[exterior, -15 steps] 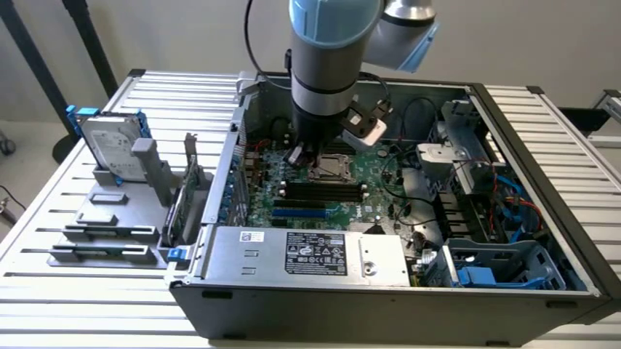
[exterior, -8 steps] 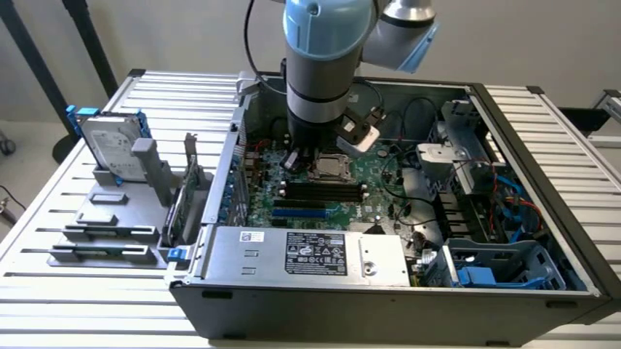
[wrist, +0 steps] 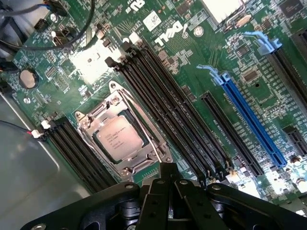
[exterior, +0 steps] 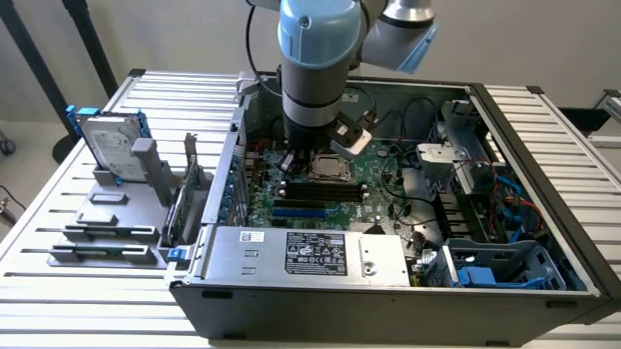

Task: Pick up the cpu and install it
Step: 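Install the first cpu locking lever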

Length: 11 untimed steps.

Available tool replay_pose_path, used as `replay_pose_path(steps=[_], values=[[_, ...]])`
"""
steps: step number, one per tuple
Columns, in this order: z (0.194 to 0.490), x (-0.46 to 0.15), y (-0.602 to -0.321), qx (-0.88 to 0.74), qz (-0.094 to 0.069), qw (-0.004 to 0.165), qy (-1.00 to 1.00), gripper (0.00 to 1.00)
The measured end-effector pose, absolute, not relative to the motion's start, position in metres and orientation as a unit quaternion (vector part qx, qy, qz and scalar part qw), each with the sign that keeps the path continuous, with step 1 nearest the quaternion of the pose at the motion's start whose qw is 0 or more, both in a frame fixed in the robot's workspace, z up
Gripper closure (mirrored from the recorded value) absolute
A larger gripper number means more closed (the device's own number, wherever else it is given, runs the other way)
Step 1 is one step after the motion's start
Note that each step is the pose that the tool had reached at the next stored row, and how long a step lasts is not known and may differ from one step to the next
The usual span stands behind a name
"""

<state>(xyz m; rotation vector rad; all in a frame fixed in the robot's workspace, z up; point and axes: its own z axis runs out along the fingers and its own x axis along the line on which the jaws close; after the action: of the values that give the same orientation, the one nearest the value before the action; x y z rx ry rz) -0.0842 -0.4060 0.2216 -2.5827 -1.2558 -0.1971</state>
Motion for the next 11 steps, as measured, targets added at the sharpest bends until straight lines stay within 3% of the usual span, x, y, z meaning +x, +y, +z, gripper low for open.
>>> replay_pose_path(steps=[11], values=[[0.203,-0.085,-0.404,-0.889,-0.068,0.131,-0.433,0.89]])
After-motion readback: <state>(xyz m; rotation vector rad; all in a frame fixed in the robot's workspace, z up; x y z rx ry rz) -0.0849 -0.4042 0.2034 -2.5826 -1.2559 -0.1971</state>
